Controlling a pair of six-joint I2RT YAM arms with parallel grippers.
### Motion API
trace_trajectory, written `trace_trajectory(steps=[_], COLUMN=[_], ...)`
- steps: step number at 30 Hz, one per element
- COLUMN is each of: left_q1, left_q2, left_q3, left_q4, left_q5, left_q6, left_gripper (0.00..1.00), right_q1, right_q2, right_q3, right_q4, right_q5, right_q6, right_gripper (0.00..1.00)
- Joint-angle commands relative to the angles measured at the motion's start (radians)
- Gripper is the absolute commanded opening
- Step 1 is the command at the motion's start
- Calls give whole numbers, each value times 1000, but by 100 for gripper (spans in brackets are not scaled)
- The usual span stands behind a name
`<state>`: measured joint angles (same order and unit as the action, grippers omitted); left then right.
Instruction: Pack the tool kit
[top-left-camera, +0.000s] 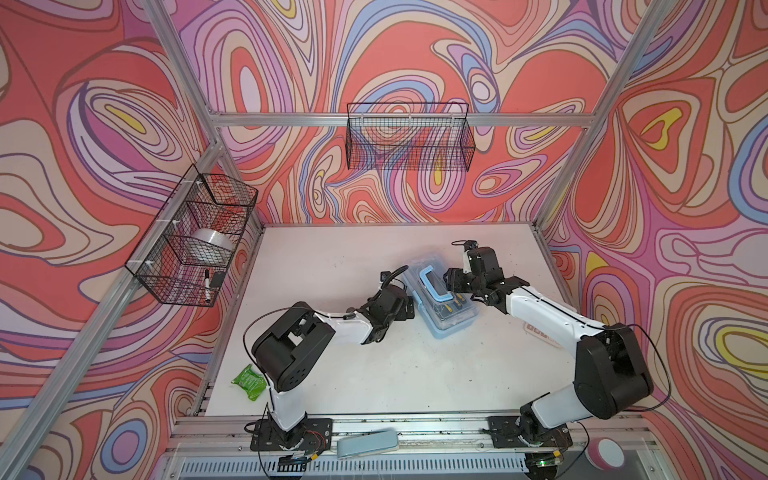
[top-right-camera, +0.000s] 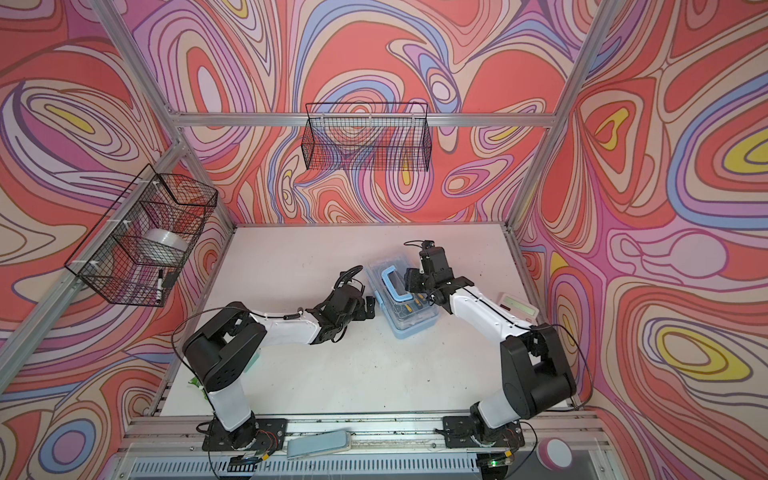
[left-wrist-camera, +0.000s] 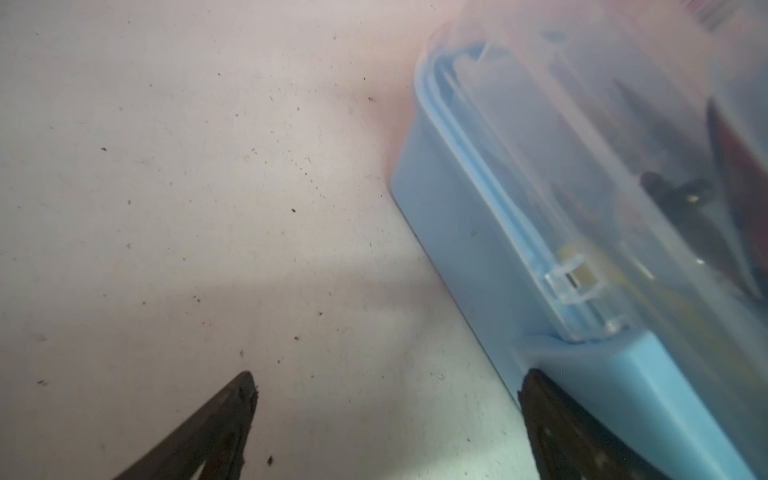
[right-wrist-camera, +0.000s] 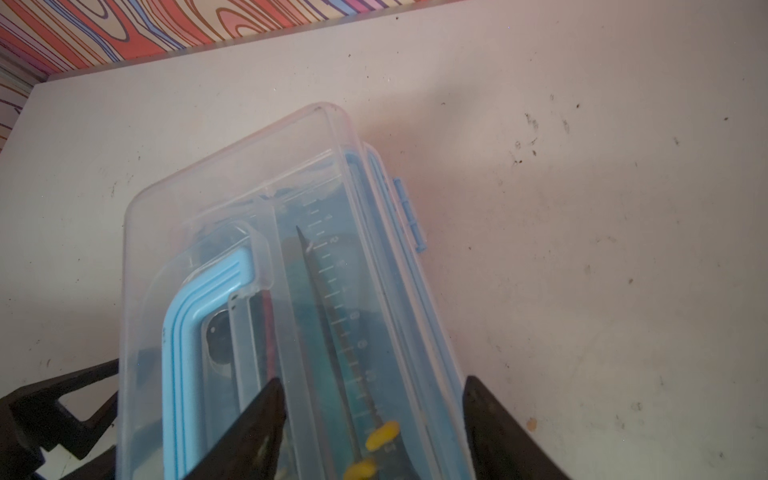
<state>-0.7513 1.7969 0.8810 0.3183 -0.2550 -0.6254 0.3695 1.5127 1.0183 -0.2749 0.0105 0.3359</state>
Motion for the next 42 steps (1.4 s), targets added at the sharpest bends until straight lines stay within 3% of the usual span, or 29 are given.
trace_trajectory(steps=[1,9,15,20,27,32,42], left_q1=[-3,-2,-2,-1,28,50,96], left_q2=[-60,-130,-225,-325,-431,-469,-514], left_q3=[2,-1,-35,-99,-171,-193,-191], left_q4=[-14,-133,-192,-221,-298,-332,-419], left_q5=[0,-61,-155,-257,-350,-391,-481], left_q6=[-10,0,43,85,100,109,114], left_gripper=[100,100,100,100,100,100,100], right_q1=[36,34,12,-56,-260,-313,-321], right_q2=[-10,-103,-234,-371,-466,-349,89], right_q3=[9,56,-17,-195,-501,-632,-680], right_q4=[-153,-172,-73,168,616,889,1379], right_q5=[-32,85,223,339,352,344,278], right_q6=[46,3,-117,-233,-268,-254,-283], right_gripper=[73,79,85,92,96,97,97])
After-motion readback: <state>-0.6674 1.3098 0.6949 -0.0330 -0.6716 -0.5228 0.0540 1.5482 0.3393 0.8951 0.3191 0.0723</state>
